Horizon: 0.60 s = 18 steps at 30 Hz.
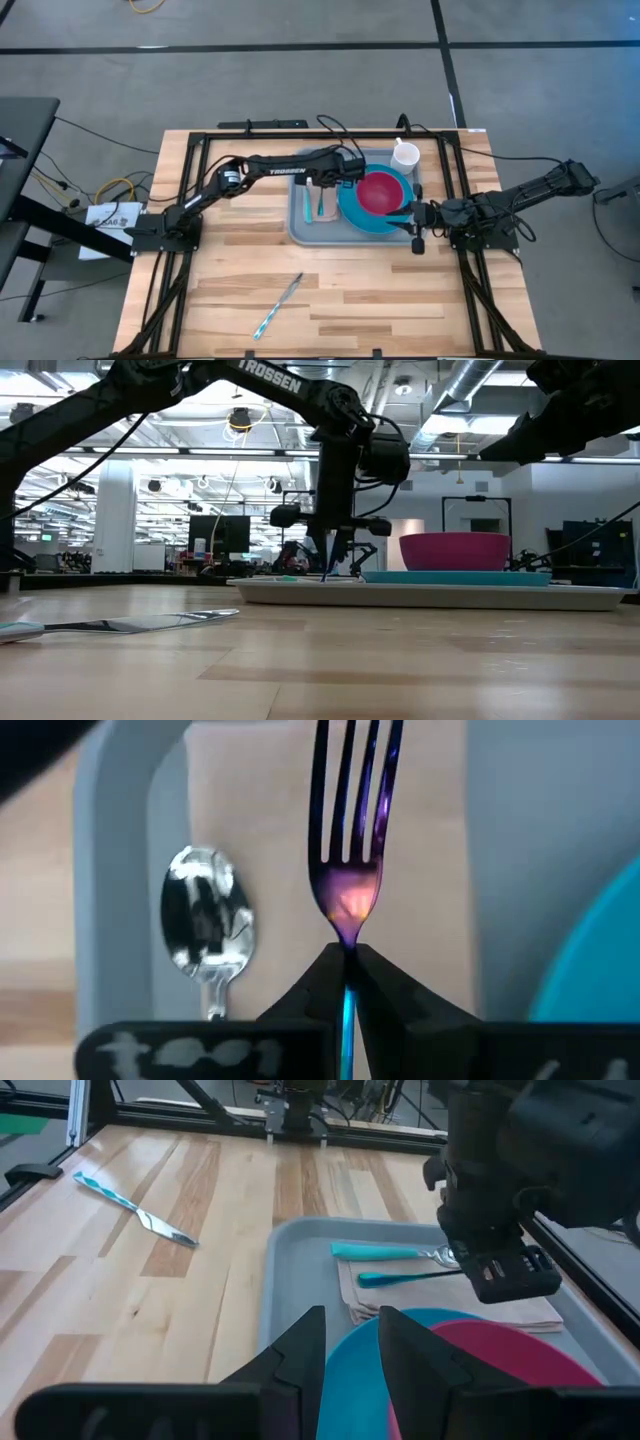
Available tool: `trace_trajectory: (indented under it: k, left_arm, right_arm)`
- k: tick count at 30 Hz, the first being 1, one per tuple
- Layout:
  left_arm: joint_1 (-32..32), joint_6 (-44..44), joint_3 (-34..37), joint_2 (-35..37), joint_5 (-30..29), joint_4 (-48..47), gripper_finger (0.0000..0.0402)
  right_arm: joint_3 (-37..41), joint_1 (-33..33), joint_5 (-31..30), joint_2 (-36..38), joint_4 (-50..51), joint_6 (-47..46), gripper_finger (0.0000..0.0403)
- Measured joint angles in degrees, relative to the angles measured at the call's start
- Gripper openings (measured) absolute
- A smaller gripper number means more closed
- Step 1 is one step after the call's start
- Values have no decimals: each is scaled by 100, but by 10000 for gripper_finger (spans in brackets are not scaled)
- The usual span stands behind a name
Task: Set up tray
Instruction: Put the blue fork to the right of the green spoon on the light brown napkin on the gray serving tray, then put the green table knife between the blue fork and the green spoon on the light brown napkin on the gray serving tray
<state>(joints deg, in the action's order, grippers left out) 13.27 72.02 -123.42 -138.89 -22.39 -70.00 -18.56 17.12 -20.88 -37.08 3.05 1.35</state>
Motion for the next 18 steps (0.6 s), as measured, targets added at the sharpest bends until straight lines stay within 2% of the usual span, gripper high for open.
trace_trajectory:
  k: [4, 10, 18]
  left_arm:
    - [41, 65, 0, 0, 157, -157, 6]
    - [23, 88, 0, 0, -64, -135, 11]
    - [23, 84, 0, 2, -84, -147, 54]
  right_arm:
    - [0, 0, 0, 0, 0, 4, 91]
    - [0, 0, 0, 0, 0, 7, 91]
    - [0, 0, 0, 0, -2, 10, 91]
